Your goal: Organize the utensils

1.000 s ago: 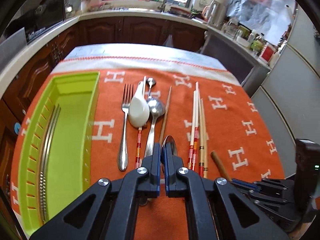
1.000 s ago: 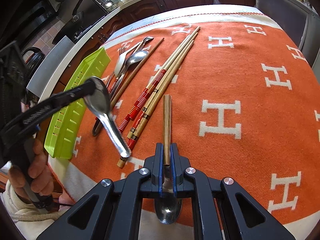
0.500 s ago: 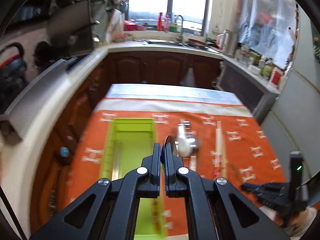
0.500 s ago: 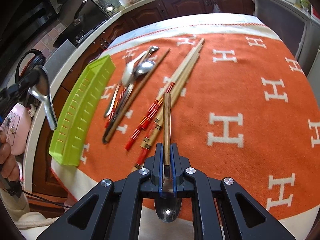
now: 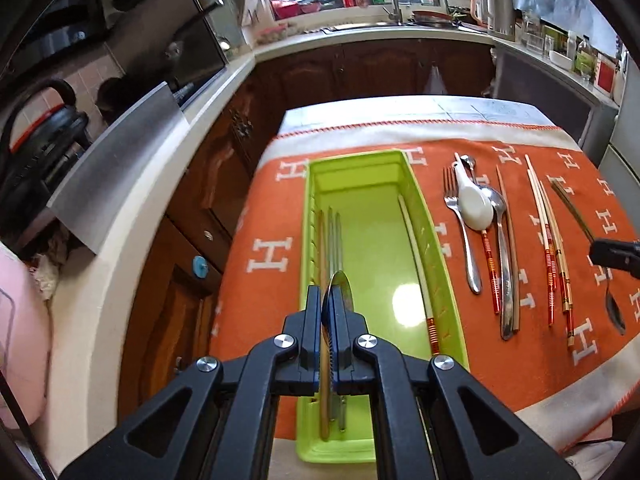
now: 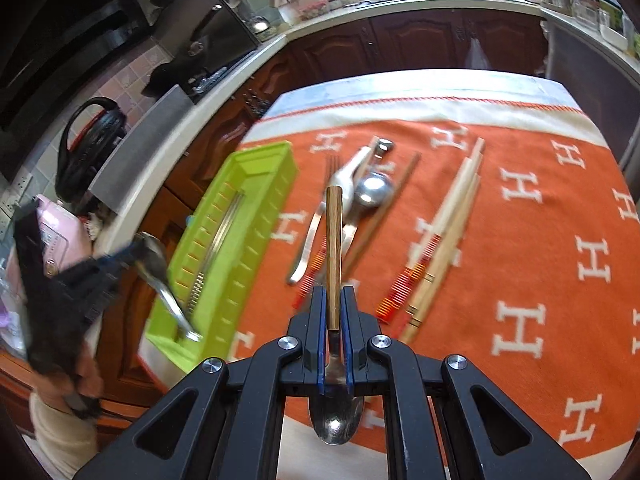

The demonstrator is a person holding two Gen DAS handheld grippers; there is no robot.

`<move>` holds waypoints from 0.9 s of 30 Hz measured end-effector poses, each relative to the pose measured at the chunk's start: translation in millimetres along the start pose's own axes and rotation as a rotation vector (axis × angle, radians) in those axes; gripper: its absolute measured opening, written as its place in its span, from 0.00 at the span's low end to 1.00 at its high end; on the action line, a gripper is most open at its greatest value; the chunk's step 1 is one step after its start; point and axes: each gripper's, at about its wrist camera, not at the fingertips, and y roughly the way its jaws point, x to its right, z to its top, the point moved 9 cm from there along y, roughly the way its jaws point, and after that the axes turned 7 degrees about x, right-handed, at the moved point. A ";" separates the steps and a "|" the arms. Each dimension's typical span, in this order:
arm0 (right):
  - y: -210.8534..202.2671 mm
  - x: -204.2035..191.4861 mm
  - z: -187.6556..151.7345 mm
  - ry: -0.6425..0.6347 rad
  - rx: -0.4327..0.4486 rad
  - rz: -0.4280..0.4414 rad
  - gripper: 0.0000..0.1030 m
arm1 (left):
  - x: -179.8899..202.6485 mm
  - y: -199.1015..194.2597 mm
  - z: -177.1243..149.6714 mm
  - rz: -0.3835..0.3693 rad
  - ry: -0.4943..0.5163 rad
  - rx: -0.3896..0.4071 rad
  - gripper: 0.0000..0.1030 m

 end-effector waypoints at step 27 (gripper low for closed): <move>129.4 -126.1 19.1 0.038 -0.219 0.056 0.08 | -90.1 25.9 -22.2 0.097 -0.332 -0.037 0.45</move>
